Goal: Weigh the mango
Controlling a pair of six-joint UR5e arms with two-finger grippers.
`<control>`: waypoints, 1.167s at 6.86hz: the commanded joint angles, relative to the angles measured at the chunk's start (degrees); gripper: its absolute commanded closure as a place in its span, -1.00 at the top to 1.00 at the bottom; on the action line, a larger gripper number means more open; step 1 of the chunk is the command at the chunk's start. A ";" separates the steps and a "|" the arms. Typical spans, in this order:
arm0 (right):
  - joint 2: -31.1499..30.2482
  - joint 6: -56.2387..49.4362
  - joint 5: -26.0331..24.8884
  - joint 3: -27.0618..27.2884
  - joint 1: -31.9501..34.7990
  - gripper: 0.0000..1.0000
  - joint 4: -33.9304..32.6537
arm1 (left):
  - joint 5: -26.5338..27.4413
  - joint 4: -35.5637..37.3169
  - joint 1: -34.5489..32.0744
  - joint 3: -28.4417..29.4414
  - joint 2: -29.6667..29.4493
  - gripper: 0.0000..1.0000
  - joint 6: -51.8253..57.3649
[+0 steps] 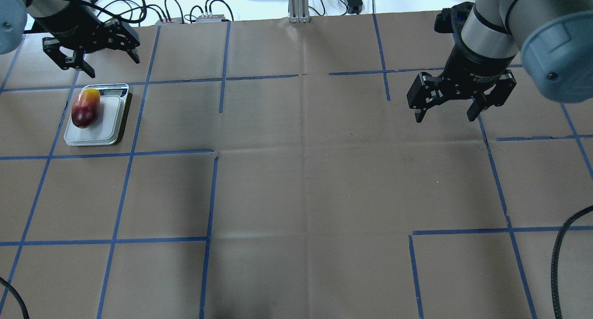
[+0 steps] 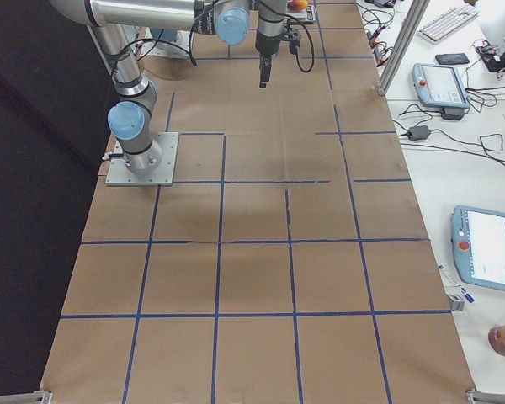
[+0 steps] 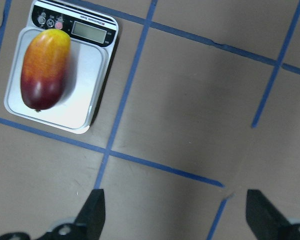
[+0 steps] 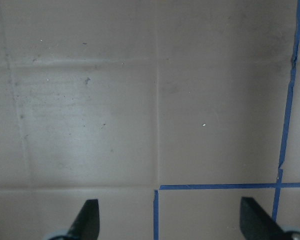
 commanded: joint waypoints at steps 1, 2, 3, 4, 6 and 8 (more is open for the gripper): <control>0.03 0.00 0.00 0.00 0.00 1.00 0.00 | 0.04 -0.35 -8.70 -1.52 2.50 0.99 -3.83; 0.03 0.00 0.00 0.00 0.00 1.00 0.00 | 0.12 -2.35 -10.74 -1.79 2.94 0.99 -2.62; 0.03 0.00 0.00 0.00 0.00 1.00 0.00 | 0.21 -5.24 -10.84 -1.79 3.03 0.99 0.96; 0.03 0.00 0.00 0.00 0.00 1.00 0.00 | 0.30 -6.84 -10.76 -1.79 3.29 0.99 3.96; 0.03 0.00 0.00 0.00 0.00 1.00 0.00 | 0.04 -7.47 -10.58 -3.01 4.95 0.98 7.22; 0.03 0.00 0.00 0.00 0.00 1.00 0.00 | 0.56 -7.03 -9.36 -6.78 7.68 0.98 11.80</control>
